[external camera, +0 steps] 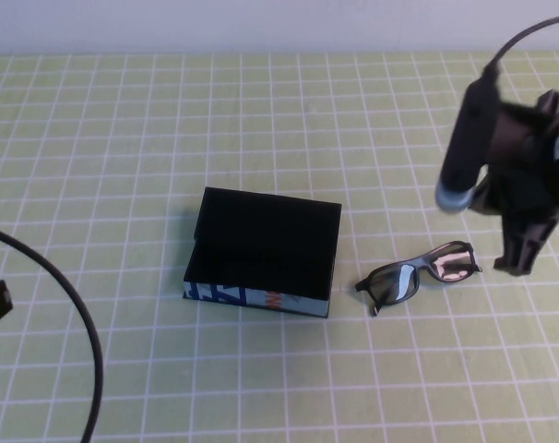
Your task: Return glasses to glasses case
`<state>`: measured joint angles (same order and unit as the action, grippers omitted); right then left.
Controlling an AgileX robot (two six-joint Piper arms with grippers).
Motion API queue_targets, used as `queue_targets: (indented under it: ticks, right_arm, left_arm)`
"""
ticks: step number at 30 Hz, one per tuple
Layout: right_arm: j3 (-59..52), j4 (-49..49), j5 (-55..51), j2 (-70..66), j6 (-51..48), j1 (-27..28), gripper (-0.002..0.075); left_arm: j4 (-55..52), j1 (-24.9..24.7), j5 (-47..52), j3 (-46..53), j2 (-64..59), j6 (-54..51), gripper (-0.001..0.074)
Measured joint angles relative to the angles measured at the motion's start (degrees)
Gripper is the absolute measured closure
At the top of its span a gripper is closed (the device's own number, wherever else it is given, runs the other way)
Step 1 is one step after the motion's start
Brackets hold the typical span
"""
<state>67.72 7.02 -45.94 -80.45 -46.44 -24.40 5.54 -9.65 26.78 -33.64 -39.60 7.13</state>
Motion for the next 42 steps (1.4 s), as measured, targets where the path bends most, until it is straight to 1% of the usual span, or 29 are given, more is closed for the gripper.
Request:
queue_targets:
  ticks: [3, 5, 8, 11, 13, 16, 19, 29, 32, 35, 37, 40, 42]
  right_arm:
    - [0.08, 0.79, 1.16, -5.89, -3.62, -1.85, 0.0732]
    - [0.08, 1.25, 2.50, -8.76, -4.36, -2.65, 0.0698]
    - [0.12, 2.61, 4.07, -12.34, -4.75, -3.06, 0.0577]
    - [0.44, 4.18, 4.87, -15.19, -4.75, -3.15, 0.0412]
    - [0.44, 4.88, 5.54, -16.58, -4.78, -3.15, 0.0336]
    - [0.44, 5.30, 6.71, -18.29, -4.78, -3.15, 0.0294]
    - [0.57, 5.59, 7.54, -20.01, -4.88, -3.15, 0.0281]
    - [0.93, 7.56, 11.36, -26.11, -5.10, -3.15, 0.0279]
    - [1.14, 8.08, 11.73, -27.37, -5.10, -3.15, 0.0300]
    - [1.39, 8.08, 11.12, -27.76, -5.10, -3.15, 0.0374]
    - [1.47, 8.08, 10.72, -27.76, -5.10, -3.15, 0.0457]
    - [1.47, 8.08, 10.16, -27.11, -5.10, -3.15, 0.0549]
    - [1.47, 8.08, 10.06, -25.95, -5.10, -3.15, 0.0641]
  left_arm:
    - [0.00, 0.00, 1.01, 0.00, -0.09, 0.00, 0.0738]
    - [0.00, 0.00, 1.90, 0.00, -0.09, 0.00, 0.0738]
    - [0.00, 0.00, 3.60, 0.00, -0.09, 0.00, 0.0738]
    - [0.00, 0.00, 4.74, 0.00, -0.09, 0.00, 0.0738]
    - [0.00, 0.00, 5.35, 0.00, -0.09, 0.00, 0.0738]
    - [0.00, 0.00, 5.59, 0.00, -0.09, 0.00, 0.0738]
    - [0.00, 0.00, 5.80, 0.00, -0.09, 0.00, 0.0738]
    - [0.74, 0.00, 6.31, 0.00, -0.09, 0.00, 0.0738]
    - [0.98, 0.00, 7.17, 0.00, -0.09, 0.00, 0.0738]
    - [0.98, 0.00, 7.28, 0.00, -0.09, 0.00, 0.0738]
    - [0.98, 0.00, 7.28, 0.00, -0.09, 0.00, 0.0738]
    - [1.12, 0.00, 7.28, 0.00, -0.09, 0.00, 0.0738]
    - [1.12, 0.00, 7.41, 0.00, -0.09, 0.00, 0.0738]
